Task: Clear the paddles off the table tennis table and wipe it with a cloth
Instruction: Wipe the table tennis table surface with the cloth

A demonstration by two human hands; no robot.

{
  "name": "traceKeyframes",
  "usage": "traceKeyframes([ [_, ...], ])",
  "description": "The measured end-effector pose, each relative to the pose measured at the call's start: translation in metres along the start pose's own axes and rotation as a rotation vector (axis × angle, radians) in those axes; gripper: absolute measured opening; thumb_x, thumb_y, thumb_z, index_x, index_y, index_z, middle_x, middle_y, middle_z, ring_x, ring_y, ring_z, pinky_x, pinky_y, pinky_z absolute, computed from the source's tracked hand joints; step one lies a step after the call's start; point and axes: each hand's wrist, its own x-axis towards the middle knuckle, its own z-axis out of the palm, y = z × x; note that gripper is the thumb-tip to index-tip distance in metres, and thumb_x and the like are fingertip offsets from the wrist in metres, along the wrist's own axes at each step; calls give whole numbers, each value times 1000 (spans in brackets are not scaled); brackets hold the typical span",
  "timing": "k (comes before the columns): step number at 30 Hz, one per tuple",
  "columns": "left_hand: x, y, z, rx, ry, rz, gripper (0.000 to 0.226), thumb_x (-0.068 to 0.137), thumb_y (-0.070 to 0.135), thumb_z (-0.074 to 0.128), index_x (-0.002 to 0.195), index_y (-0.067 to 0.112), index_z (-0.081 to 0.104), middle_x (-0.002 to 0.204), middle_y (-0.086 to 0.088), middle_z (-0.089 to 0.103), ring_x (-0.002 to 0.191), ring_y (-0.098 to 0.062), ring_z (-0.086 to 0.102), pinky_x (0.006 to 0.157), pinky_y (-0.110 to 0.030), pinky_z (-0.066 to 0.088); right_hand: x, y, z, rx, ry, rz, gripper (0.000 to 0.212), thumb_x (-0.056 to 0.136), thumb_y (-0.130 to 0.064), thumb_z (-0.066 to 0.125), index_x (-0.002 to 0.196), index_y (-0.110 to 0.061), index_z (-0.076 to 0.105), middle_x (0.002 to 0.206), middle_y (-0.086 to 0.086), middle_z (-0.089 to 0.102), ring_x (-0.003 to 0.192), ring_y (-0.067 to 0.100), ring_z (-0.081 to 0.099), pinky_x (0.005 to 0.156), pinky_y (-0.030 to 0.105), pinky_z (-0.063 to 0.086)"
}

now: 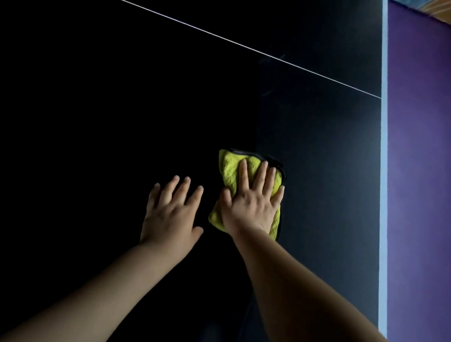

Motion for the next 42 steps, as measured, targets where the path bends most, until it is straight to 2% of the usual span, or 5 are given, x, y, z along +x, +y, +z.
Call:
traceKeyframes([
  [11, 151, 40, -25, 110, -43, -67, 104, 77, 65, 56, 150, 21, -4, 158, -4, -12, 144, -24, -14, 115, -49, -7, 248, 3, -55, 37, 101, -61, 74, 89, -59, 31, 155, -37, 4, 164, 7, -10, 149, 25, -15, 118, 53, -8],
  [21, 179, 60, -34, 241, -228, -110, 110, 78, 56, 63, 149, 10, -7, 157, -14, -12, 144, -32, -8, 115, -49, -4, 367, 24, -97, 24, 84, -232, 69, 94, -54, 31, 156, -37, 6, 164, 5, -5, 150, 24, -9, 119, 51, -1],
  [28, 172, 58, -37, 174, -255, -126, 108, 79, 57, 62, 149, 16, -9, 157, -7, -17, 144, -25, -13, 117, -45, -3, 335, 61, -91, 58, 111, -190, 69, 93, -48, 35, 156, -35, 9, 165, 3, -4, 151, 22, -7, 119, 48, 0],
  [36, 164, 55, -36, 73, -220, -142, 113, 71, 58, 69, 150, 22, -3, 158, 0, -13, 145, -18, -10, 117, -42, 1, 201, 85, -57, 45, 88, -112, 73, 91, -48, 37, 156, -35, 5, 164, 5, -7, 150, 24, -11, 120, 49, -6],
  [42, 100, 53, -7, 67, 138, -86, 84, 89, 52, 49, 151, 14, 7, 159, -7, 0, 146, -20, 3, 117, -38, 5, 81, 90, -28, 22, 50, -103, 75, 90, -49, 33, 155, -37, -3, 163, 4, -13, 149, 22, -17, 120, 49, -8],
])
